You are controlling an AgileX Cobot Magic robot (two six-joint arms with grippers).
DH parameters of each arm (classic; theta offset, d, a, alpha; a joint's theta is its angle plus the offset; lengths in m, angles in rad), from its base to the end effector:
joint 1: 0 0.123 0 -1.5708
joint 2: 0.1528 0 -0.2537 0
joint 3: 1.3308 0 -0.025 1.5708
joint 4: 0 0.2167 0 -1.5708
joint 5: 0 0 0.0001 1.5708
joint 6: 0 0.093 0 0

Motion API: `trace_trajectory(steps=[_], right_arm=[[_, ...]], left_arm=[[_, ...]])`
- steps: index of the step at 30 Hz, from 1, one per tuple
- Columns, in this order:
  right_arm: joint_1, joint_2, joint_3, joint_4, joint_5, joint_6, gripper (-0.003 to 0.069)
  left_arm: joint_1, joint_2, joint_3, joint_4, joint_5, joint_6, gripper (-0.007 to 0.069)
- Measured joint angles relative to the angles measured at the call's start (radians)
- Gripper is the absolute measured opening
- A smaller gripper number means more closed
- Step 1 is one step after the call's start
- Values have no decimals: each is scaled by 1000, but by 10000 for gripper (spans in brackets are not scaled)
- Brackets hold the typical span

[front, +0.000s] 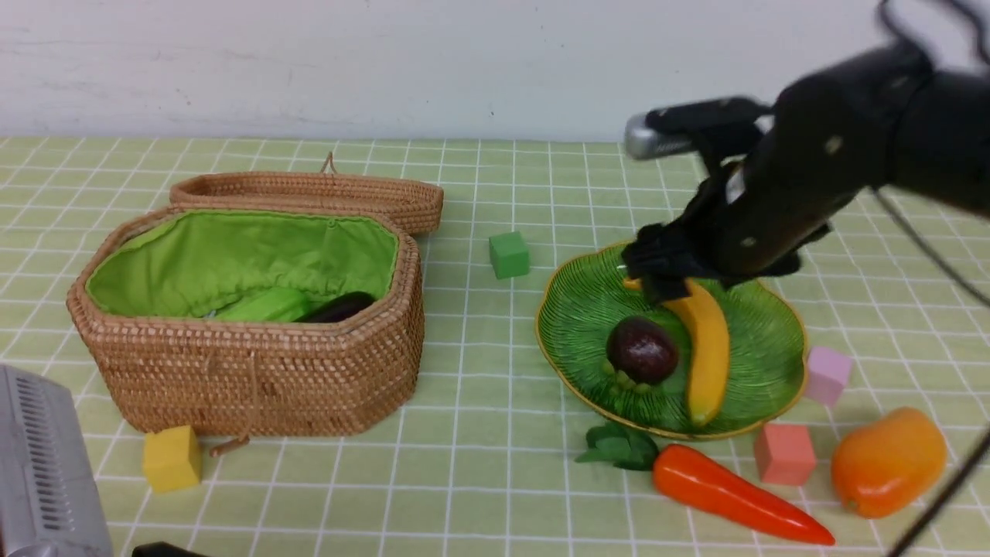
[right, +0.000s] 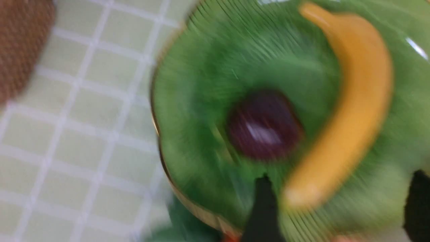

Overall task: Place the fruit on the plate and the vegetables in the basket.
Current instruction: Use the right arm to grab a mango and put it into the right plate

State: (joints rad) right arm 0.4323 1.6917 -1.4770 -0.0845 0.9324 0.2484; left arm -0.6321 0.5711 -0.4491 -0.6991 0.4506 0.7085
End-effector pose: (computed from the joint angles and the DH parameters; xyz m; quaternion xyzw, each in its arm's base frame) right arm 0.3042 0.1334 0.2836 -0.1045 0.9612 0.0473 0.2510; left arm 0.0732 -0.0860 0.2745 0.3533 0.7466 -0.2682 0.4958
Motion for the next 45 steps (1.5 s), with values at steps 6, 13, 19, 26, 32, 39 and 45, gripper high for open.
trace_trajectory(steps=[6, 13, 19, 26, 32, 39, 45], right_arm=[[-62, -168, 124, -79, 254, 84, 274], [-290, -287, 419, 13, 120, 314, 296], [-428, -206, 478, 119, -123, 332, 622], [-461, -28, 475, 130, -259, 334, 648], [-461, 57, 443, 132, -239, 326, 582], [-461, 65, 435, 146, -235, 229, 565], [-461, 70, 431, 147, -237, 138, 565]], left_arm=[[0, 0, 0, -2, 7, 0, -13], [0, 0, 0, -19, 14, 0, -11], [0, 0, 0, -43, 15, 0, -9], [0, 0, 0, -49, 27, 0, -3], [0, 0, 0, -51, 37, 3, -2], [0, 0, 0, -52, 38, 4, 0], [0, 0, 0, -59, 40, 4, 2]])
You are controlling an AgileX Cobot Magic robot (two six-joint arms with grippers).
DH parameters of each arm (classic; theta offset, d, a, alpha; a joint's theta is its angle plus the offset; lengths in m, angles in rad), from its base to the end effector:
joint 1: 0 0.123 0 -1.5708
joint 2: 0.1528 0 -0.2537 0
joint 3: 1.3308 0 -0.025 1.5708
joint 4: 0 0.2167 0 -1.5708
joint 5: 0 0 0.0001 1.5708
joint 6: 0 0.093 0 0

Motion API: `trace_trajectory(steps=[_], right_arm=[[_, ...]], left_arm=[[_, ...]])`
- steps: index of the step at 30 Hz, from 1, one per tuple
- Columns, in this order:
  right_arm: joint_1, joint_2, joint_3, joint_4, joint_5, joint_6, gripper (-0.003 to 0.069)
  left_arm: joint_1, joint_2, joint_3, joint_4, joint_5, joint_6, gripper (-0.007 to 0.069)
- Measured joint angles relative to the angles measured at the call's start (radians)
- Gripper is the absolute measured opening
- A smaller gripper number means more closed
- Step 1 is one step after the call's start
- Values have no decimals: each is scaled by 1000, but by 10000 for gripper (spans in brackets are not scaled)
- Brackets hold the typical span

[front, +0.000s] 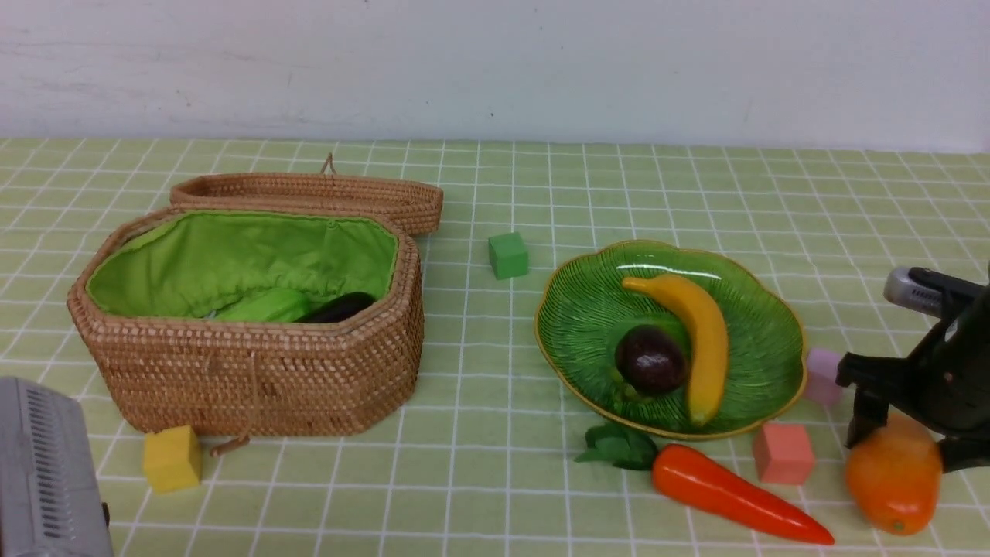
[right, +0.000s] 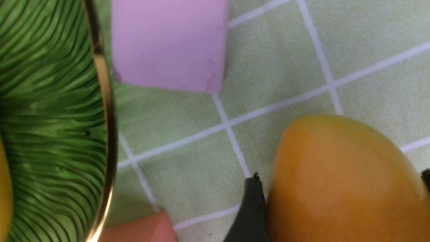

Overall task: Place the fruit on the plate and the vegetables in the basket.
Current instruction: Use the right arm to grab a mango and put it into the right plate, then use the right arm to grab a carrot and put it into the left basket

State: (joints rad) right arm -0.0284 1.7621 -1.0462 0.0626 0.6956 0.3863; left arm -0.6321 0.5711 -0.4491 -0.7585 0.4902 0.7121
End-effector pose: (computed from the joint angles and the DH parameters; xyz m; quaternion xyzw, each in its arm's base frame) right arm 0.2982 -0.0047 0.1645 0.2251 0.9663 0.0444 0.1168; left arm 0.0695 -0.0883 0.2738 0.3478 0.7518 -0.2953 0.4761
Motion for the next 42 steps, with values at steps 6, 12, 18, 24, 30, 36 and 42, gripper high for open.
trace_trajectory(steps=[6, 12, 18, 24, 30, 36, 42], right_arm=[[0, -61, 8, 2, 27, -76, 563], [18, -181, -42, 29, 88, -106, 563], [181, -140, -218, 144, -30, -292, 563], [208, 89, -396, 132, -62, -348, 563], [208, 171, -440, 107, -27, -351, 643], [208, 152, -451, 49, -19, -351, 673], [208, 68, -456, 36, 68, -351, 624]], left_arm=[[0, 0, 0, -2, 5, 0, 4], [0, -1, 0, -4, 5, 0, 4], [0, -1, 0, -6, 5, 38, 5], [0, -1, 0, -8, 4, 51, 5], [0, -1, 0, -8, -8, 52, 5], [0, -1, 0, -8, -22, 52, 5], [0, -1, 0, -8, -25, 52, 5]])
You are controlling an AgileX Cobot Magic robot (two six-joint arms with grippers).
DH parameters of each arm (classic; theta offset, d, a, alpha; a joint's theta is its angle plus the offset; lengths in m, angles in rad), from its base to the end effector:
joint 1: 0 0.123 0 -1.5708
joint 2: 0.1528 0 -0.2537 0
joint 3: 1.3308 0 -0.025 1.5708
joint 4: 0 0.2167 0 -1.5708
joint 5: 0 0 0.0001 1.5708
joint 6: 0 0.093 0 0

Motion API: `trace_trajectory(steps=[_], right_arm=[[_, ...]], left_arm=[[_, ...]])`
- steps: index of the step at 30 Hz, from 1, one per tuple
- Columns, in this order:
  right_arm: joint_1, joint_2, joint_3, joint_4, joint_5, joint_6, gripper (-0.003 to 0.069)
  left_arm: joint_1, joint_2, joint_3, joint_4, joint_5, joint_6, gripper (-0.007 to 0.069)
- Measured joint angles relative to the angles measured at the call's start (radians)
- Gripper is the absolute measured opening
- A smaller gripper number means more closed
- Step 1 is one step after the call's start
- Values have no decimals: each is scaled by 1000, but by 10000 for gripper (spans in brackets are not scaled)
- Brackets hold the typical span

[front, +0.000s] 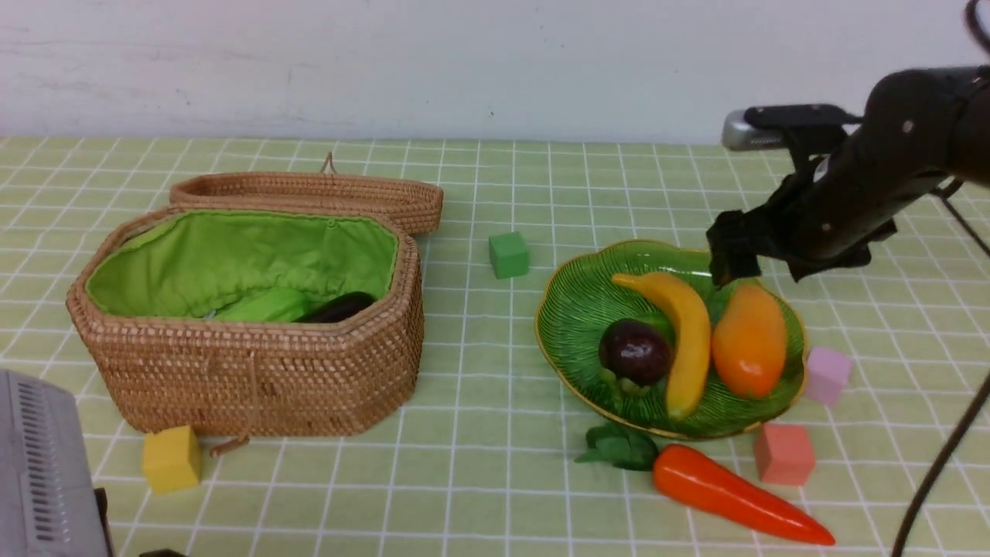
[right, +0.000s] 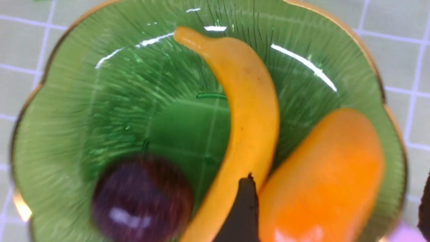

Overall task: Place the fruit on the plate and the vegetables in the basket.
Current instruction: Use the right arm to grab a carrot and put it into the left basket

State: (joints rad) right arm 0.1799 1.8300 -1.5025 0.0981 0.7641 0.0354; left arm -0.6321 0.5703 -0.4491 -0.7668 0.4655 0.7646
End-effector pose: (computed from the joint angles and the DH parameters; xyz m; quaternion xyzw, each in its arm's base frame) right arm 0.3608 0.0720 0.2499 -0.0448 0.9583 0.0722 0.2729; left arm 0.0709 -0.0879 0.2756 0.3582 0.7405 -0.2830 0.4932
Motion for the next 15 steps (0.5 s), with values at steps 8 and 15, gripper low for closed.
trace_trajectory(steps=[8, 15], right_arm=[[0, -257, 69, 87, 416, -171, 284], [76, -448, 422, 228, 273, -470, 191]], left_arm=[[0, 0, 0, 0, -7, 0, 14], [0, 0, -25, -1, -10, 0, 15]])
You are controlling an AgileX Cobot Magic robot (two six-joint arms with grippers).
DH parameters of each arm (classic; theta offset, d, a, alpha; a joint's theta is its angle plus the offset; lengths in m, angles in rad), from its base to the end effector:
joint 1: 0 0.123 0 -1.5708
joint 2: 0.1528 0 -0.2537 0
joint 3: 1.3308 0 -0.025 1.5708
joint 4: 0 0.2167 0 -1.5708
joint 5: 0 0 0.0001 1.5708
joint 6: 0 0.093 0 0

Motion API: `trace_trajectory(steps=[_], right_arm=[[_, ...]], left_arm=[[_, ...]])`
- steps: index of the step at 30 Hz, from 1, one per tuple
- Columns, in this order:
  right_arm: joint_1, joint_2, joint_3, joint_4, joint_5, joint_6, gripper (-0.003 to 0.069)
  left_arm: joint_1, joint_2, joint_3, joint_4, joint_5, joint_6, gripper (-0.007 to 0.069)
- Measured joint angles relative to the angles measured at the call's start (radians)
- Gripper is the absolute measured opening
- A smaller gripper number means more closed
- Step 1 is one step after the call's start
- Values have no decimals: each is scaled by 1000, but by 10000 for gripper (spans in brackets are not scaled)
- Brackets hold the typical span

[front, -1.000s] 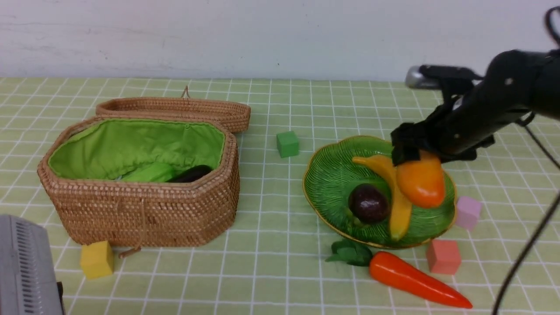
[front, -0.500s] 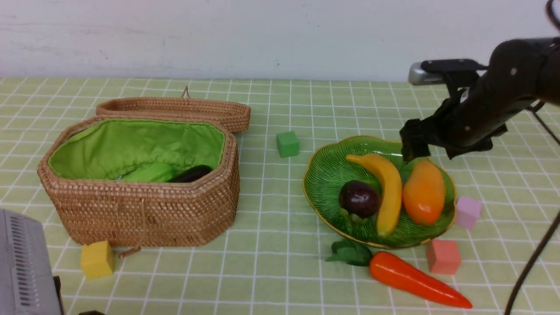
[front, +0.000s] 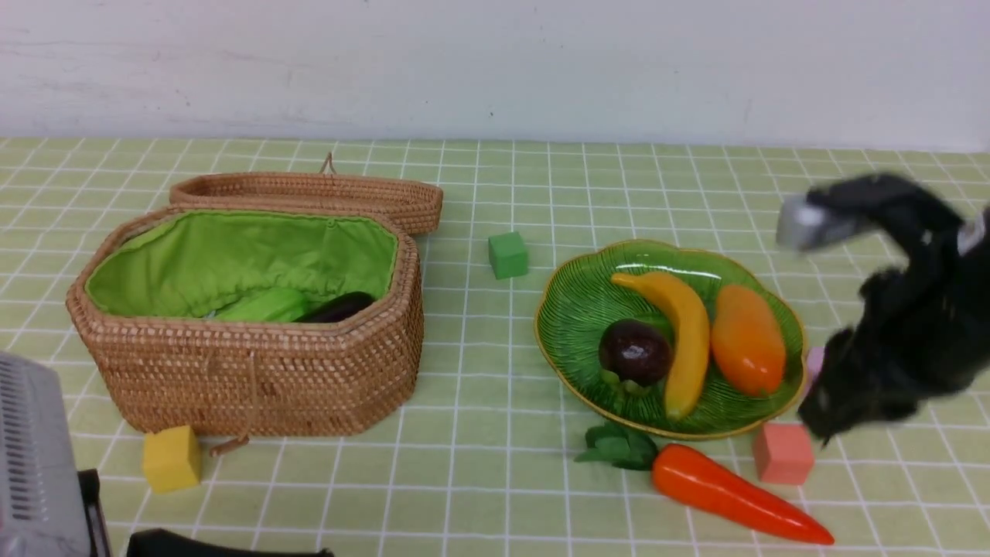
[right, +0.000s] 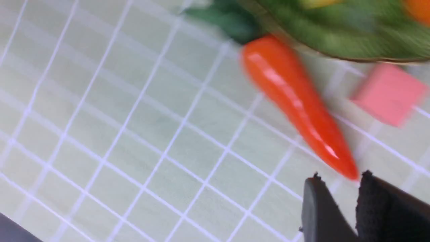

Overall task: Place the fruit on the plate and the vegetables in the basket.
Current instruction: Use the right arm to grab a carrot and put it into the left basket

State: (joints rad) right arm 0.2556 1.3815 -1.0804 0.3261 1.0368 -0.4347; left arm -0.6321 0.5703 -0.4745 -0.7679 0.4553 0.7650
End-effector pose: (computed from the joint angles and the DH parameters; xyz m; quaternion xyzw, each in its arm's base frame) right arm 0.2237 0.0850 0.2708 -0.2738 0.9367 0.1364 0.1701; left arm 0.0719 -0.0879 0.2838 0.3544 0.7324 -0.2839 0.5073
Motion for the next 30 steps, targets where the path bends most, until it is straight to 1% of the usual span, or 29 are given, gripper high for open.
trace_trajectory(steps=[1, 2, 4, 5, 6, 7, 9, 10, 11, 12, 13, 17, 25, 30], right_arm=[[8, -5, 10, 4, -21, -25, 194], [32, -12, 77, 10, -95, -116, 230], [50, -9, 119, 12, -134, -163, 267], [75, 12, 167, 12, -184, -226, 330], [78, 15, 171, 12, -189, -231, 347], [103, 48, 195, 11, -230, -267, 423], [117, 88, 202, 11, -265, -282, 493], [119, 107, 202, 11, -285, -286, 512], [121, 132, 202, 5, -316, -288, 549], [121, 137, 202, 2, -321, -288, 549], [121, 168, 202, -21, -353, -289, 574], [121, 209, 202, -72, -374, -289, 570], [121, 212, 202, -95, -441, -289, 538], [121, 227, 202, -107, -468, -289, 537]], left_arm=[[0, 0, -1, 0, 0, 0, 15], [0, 0, -1, 0, 0, 0, 15], [0, 0, -1, 0, 0, 0, 17], [0, 0, -1, 0, 0, 0, 17], [0, 0, -1, 0, 0, 0, 17], [0, 0, -1, 0, 1, 0, 17], [0, 0, -1, 0, 2, 0, 17], [0, 0, -1, 0, 3, 0, 17], [0, 0, -2, 0, 4, 0, 17], [0, 0, -2, 0, 6, 0, 17], [0, 0, -2, -1, 10, 0, 17], [0, 0, -2, -1, 36, 0, 17], [0, 0, -2, -1, 48, 0, 20], [0, 0, -2, -1, 48, 0, 19]])
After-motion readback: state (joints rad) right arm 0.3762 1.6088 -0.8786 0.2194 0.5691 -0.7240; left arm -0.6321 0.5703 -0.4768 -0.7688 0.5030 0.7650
